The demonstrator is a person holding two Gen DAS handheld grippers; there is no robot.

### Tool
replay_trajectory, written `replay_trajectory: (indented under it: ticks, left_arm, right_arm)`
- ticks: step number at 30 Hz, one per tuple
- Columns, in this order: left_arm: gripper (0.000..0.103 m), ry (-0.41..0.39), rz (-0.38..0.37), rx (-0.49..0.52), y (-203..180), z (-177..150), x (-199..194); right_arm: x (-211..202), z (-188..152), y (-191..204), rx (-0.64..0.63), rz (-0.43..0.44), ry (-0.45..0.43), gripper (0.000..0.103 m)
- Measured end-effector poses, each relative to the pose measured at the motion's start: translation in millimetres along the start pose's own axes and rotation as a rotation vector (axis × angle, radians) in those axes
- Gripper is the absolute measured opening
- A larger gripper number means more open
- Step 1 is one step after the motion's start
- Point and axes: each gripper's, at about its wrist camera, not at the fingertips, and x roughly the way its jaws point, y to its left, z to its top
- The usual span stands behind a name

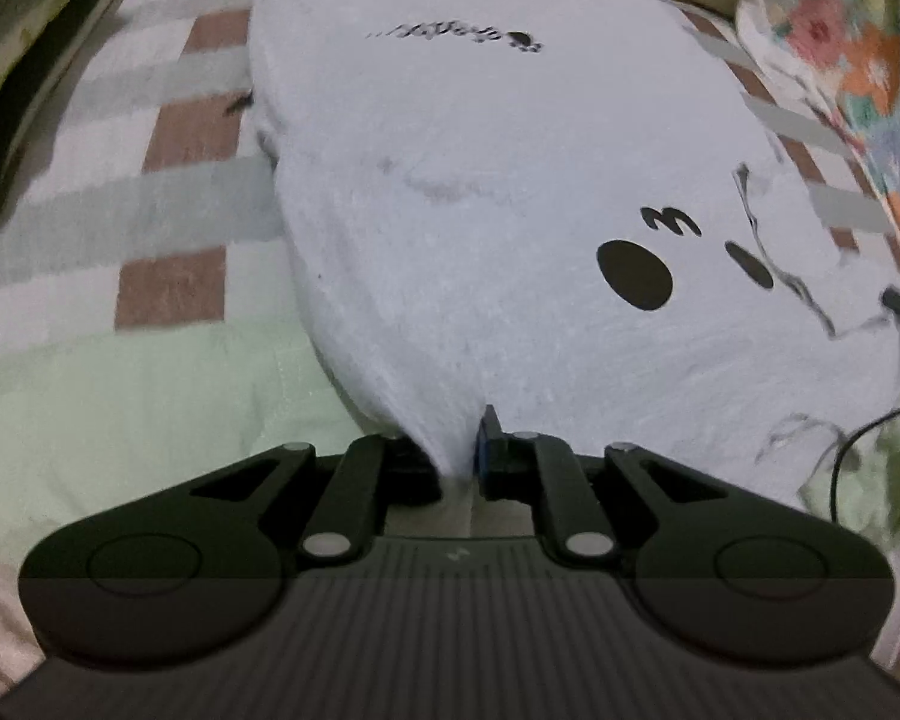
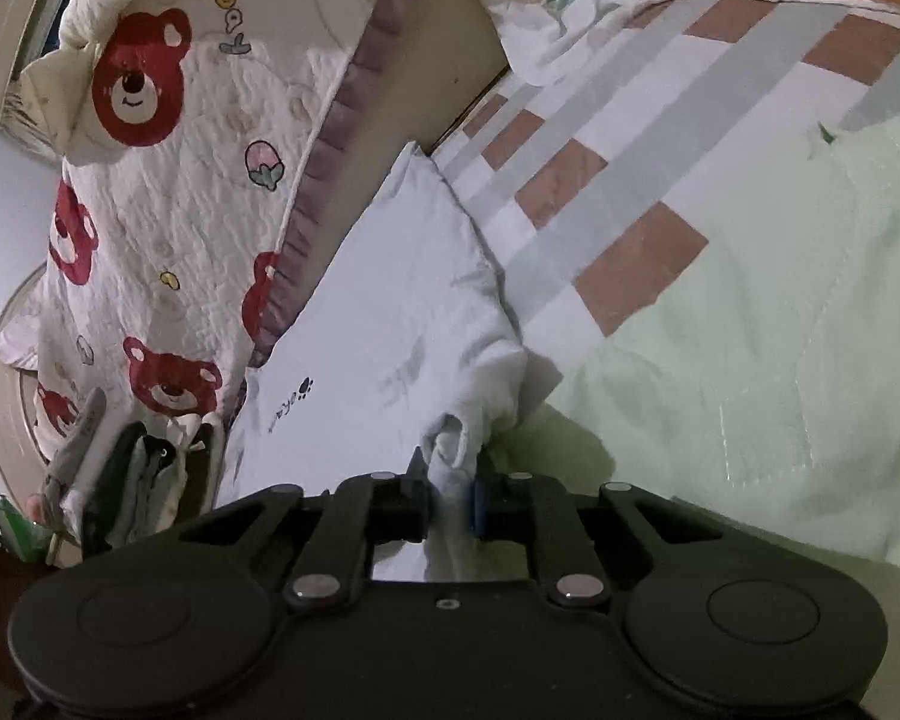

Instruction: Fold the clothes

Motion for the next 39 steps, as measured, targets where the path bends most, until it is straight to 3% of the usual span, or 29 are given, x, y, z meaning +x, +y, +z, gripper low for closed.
replay_trajectory:
  ticks: [2, 6, 7, 8, 9, 11, 14, 16, 19, 22, 24, 27, 28, 31, 33, 39]
  left_arm:
    - [0.014, 0.025, -0.022, -0.081, 12.8, 2.3, 4.9]
    - [0.025, 0.095, -0.088, -0.245, 37.8, 6.9, 17.5]
    - [0.025, 0.111, -0.102, -0.269, 41.7, 7.4, 21.5]
    - [0.023, 0.115, -0.105, -0.275, 42.8, 8.2, 22.9]
    - [0.011, 0.119, -0.107, -0.281, 43.7, 9.0, 24.0]
    - [0.009, 0.073, -0.108, -0.247, 37.7, 11.3, 12.4]
    - [0.008, -0.112, -0.105, -0.209, 26.8, 12.2, -33.8]
    - [0.008, -0.191, -0.116, -0.233, 23.4, 4.2, -56.3]
    - [0.008, -0.285, -0.122, -0.282, 21.1, -14.4, -78.6]
    - [0.008, -0.244, -0.109, -0.327, 26.0, -19.6, -60.5]
    - [0.007, -0.225, -0.112, -0.351, 28.7, -18.2, -56.6]
    - [0.007, -0.307, -0.158, -0.311, 20.1, -13.3, -89.7]
    - [0.007, -0.308, -0.168, -0.318, 20.1, -15.2, -97.1]
    - [0.007, -0.206, -0.162, -0.351, 26.0, -20.5, -78.8]
    - [0.007, -0.166, -0.160, -0.362, 27.0, -25.0, -72.3]
    - [0.007, -0.187, -0.171, -0.376, 22.4, -37.7, -80.6]
  right_arm:
    - [2.9, 0.9, -2.5, 0.026, -0.026, 0.004, 0.042]
    - [12.4, -0.8, -13.4, 0.084, -0.003, -0.003, 0.049]
    - [14.8, -1.2, -13.4, 0.074, 0.000, -0.002, 0.047]
    - [17.3, -1.7, -11.4, 0.046, 0.000, 0.003, 0.022]
    - [19.7, -2.1, -9.5, 0.018, 0.000, 0.007, 0.009]
    - [15.3, 2.3, 5.1, -0.069, 0.033, -0.013, 0.009]
    - [-19.2, 17.6, 44.4, -0.160, 0.123, -0.068, 0.008]
    - [-42.5, 18.6, 72.5, -0.219, 0.153, -0.115, 0.008]
    - [-44.1, 10.4, 85.3, -0.332, 0.036, -0.135, 0.008]
    - [-25.2, 10.9, 55.4, -0.218, -0.046, -0.085, 0.008]
    - [-26.5, 14.7, 53.6, -0.180, -0.010, -0.075, 0.008]
    - [-51.6, 17.8, 83.0, -0.294, 0.068, -0.139, 0.008]
    - [-56.9, 17.6, 88.0, -0.321, 0.059, -0.158, 0.007]
    - [-46.5, 16.8, 62.3, -0.267, -0.083, -0.100, 0.007]
    - [-51.6, 15.0, 57.7, -0.248, -0.060, -0.090, 0.007]
    - [-61.4, 9.9, 58.7, -0.246, -0.021, -0.101, 0.007]
